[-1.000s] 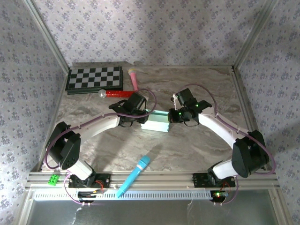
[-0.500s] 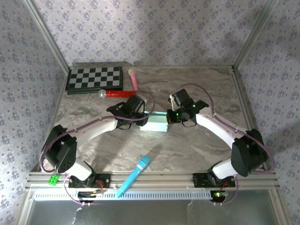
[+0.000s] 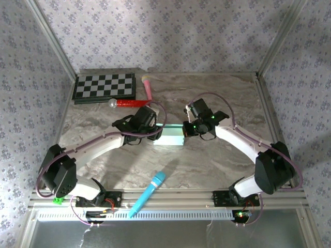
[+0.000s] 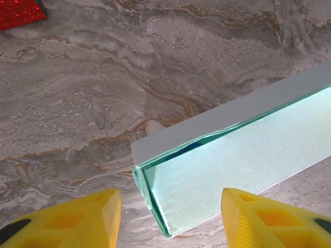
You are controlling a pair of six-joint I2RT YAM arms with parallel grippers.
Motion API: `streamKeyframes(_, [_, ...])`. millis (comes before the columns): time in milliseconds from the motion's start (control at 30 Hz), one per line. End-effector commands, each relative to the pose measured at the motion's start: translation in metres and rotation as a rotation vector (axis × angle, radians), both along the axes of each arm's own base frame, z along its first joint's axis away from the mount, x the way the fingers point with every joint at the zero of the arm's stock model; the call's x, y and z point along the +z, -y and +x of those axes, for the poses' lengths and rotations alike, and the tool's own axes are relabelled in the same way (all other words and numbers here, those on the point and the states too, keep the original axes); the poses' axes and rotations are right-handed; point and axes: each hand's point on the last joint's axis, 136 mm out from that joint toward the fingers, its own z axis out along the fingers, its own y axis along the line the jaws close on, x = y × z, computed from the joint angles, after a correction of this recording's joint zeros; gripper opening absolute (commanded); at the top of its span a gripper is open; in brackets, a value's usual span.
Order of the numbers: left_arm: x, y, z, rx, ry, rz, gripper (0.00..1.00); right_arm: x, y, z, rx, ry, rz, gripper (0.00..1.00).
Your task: Fold the paper box
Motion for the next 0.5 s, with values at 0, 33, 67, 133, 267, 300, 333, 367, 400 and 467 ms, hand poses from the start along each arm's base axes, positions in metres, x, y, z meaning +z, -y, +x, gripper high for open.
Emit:
streamKeyframes(0, [0.011,-0.009,0.001,0.039,0.043,0.000,0.54,-0.031,0.009,-0.027,0.034,-0.133,-0.088,0.04])
streamKeyframes(33, [0.012,-0.011,0.002,0.049,0.052,0.000,0.55,-0.032,0.009,-0.027,0.036,-0.134,-0.088,0.04])
streamKeyframes(67, [0.014,-0.013,0.004,0.061,0.060,-0.001,0.55,-0.032,0.009,-0.028,0.038,-0.136,-0.088,0.04])
streamKeyframes(133, [0.019,-0.015,0.006,0.076,0.069,-0.014,0.55,-0.032,0.008,-0.028,0.042,-0.137,-0.086,0.04])
streamKeyframes(267, [0.029,-0.016,0.014,0.101,0.084,-0.061,0.55,-0.033,0.007,-0.030,0.050,-0.138,-0.087,0.04])
streamKeyframes(300, [0.032,-0.015,0.015,0.105,0.084,-0.075,0.55,-0.033,0.006,-0.030,0.053,-0.140,-0.088,0.04])
streamKeyframes(333, [0.033,-0.016,0.018,0.114,0.083,-0.086,0.55,-0.034,0.006,-0.031,0.055,-0.140,-0.088,0.04])
streamKeyframes(367, [0.033,-0.017,0.020,0.120,0.076,-0.096,0.54,-0.034,0.005,-0.031,0.056,-0.140,-0.087,0.04])
streamKeyframes(400, [0.033,-0.018,0.023,0.132,0.068,-0.104,0.54,-0.034,0.005,-0.031,0.059,-0.142,-0.088,0.04])
streamKeyframes(467, [0.032,-0.020,0.027,0.146,0.057,-0.115,0.54,-0.034,0.005,-0.031,0.059,-0.140,-0.091,0.03])
